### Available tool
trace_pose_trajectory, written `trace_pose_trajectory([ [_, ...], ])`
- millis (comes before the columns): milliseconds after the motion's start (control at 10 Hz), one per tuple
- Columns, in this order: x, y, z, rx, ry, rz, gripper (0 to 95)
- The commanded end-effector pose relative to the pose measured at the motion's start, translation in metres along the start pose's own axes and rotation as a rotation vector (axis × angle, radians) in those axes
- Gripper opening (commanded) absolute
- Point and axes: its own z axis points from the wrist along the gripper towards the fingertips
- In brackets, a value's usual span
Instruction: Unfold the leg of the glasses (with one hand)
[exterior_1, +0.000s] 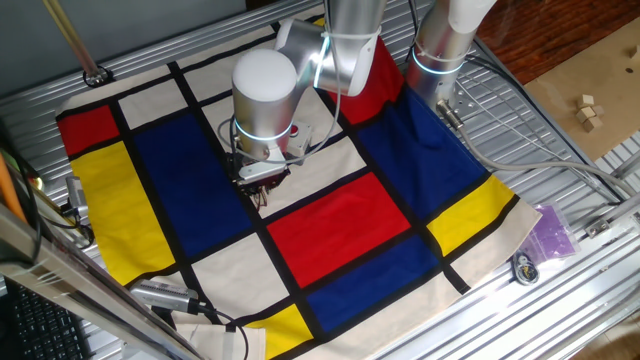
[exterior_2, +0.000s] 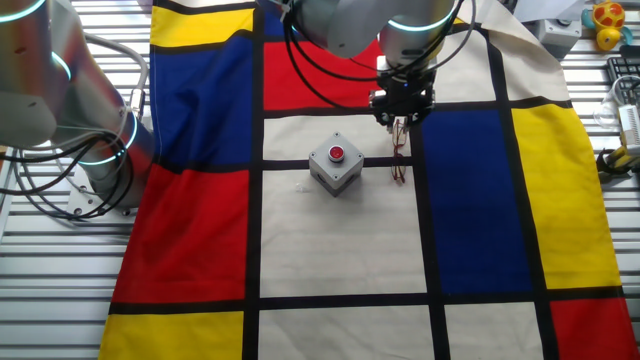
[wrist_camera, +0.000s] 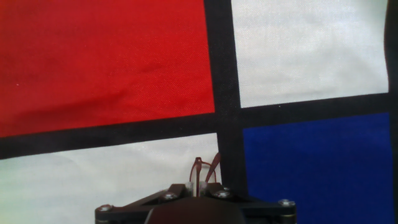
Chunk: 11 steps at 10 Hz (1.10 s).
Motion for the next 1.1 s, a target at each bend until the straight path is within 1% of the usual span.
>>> trace_pose_trajectory([
  [100, 0.0000, -0.0009, 0.0026, 0.003, -0.001, 0.002, 19.0],
  [300, -0.0001, -0.0010, 0.0034, 0.003, 0.001, 0.004, 19.0],
  [400, -0.0001, -0.0010, 0.0036, 0.004, 0.002, 0.005, 0.0],
  [1100, -0.0001, -0.0010, 0.0037, 0.001, 0.021, 0.007, 0.0],
])
